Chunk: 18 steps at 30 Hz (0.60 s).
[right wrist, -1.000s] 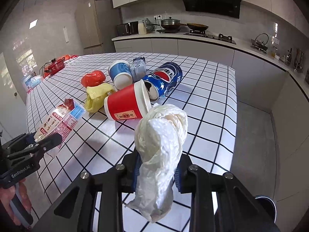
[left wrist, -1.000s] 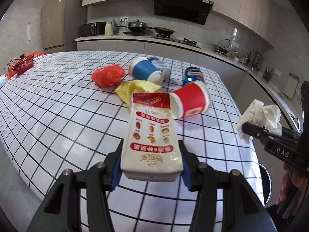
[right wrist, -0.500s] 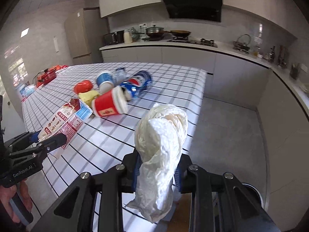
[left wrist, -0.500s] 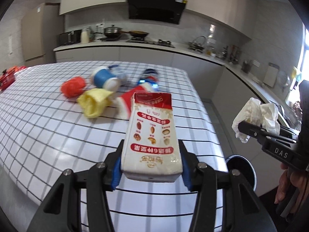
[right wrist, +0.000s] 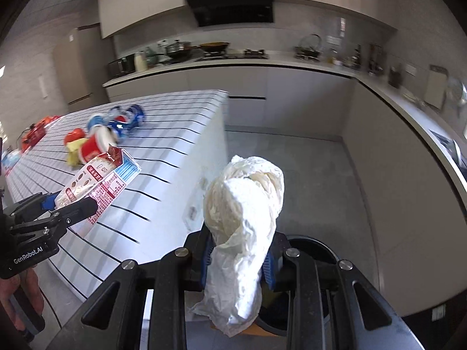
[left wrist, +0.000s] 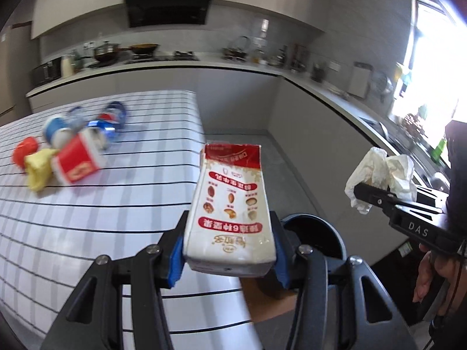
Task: Collect trash
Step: 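Carry the white bag and milk carton over the black bin and release both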
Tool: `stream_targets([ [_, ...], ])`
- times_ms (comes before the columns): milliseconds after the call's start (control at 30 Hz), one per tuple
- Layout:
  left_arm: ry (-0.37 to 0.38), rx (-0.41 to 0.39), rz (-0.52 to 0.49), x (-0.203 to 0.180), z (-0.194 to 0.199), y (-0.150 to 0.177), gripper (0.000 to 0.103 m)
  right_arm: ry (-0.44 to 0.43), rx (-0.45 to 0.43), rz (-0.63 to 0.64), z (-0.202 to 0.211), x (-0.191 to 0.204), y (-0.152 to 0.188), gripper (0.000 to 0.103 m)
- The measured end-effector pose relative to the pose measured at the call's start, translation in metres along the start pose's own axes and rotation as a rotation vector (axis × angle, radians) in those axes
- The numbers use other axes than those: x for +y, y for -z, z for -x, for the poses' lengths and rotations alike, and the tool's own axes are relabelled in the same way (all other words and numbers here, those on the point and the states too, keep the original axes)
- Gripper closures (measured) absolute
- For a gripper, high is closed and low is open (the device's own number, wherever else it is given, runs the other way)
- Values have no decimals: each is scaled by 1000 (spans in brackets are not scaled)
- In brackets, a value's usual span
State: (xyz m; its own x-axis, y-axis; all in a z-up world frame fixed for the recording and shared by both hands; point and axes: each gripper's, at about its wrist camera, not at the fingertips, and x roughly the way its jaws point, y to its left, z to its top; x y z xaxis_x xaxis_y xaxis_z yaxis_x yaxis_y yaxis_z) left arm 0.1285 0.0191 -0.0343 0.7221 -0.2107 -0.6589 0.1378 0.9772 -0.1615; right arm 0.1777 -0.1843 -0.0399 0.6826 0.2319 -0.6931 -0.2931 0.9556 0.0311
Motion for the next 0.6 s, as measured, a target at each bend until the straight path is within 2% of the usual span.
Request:
stream_targets([
  [167,57,39,-47,-48,-24,3,52,52,36,-22,4,-56,22,73],
  [300,84,82,-72,-80,-49,11,52,60,71,-24,0,-93,41,73],
  [600,78,166,-92,-127,-100,35,52,-22,151,42,-44,-136,75,72],
])
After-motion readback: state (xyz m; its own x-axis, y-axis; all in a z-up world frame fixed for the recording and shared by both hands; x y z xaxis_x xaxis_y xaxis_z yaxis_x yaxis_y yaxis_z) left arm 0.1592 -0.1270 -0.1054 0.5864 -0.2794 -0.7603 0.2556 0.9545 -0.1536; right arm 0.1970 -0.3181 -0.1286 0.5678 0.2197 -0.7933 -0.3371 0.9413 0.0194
